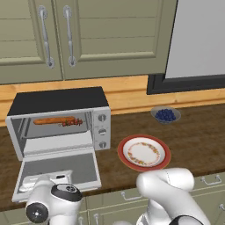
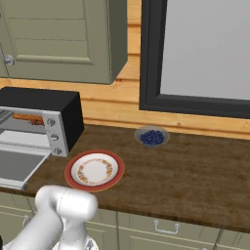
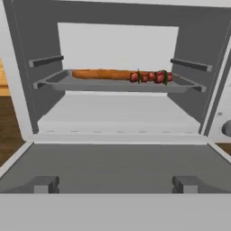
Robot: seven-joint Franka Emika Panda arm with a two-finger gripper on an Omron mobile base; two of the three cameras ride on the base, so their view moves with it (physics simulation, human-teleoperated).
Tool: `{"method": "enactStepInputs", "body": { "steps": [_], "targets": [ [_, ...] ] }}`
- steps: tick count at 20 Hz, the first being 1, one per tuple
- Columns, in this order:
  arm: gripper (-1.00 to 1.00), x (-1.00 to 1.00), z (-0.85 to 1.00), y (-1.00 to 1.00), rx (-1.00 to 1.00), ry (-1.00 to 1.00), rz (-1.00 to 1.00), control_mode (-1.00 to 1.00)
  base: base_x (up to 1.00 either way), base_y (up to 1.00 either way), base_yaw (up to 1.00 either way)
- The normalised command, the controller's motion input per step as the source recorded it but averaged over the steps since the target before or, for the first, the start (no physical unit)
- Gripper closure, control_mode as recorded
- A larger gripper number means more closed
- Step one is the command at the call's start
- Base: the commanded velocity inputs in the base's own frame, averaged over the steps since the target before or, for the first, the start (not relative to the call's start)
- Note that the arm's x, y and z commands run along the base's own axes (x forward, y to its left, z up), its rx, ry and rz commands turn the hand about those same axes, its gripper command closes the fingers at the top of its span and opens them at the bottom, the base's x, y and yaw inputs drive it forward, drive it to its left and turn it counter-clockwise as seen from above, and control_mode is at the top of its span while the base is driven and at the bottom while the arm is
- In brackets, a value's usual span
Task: Pick up the kebab skewer and baguette bread, and place them inside the toaster oven. Close the toaster oven door and start by setting the timer.
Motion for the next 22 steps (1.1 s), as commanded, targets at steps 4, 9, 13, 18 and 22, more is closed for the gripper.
{"method": "enactStepInputs", "body": {
  "steps": [4,9,13,18,22],
  "targets": [
    [-1.0,-0.36,-0.33,0.0,0.0,0.0,0.0,-1.0,0.0,0.0,0.0],
    [-1.0,-0.33,-0.35,0.0,0.0,0.0,0.0,-1.0,0.0,0.0,0.0],
    [-1.0,-0.35,-0.37,0.0,0.0,-0.02,0.0,-1.0,0.0,0.0,0.0],
    [-1.0,-0.29,-0.34,0.0,-0.01,-0.01,0.0,-1.0,0.0,0.0,0.0],
    [-1.0,-0.16,-0.26,0.0,-0.02,-0.01,0.0,-1.0,0.0,0.0,0.0]
  ]
}}
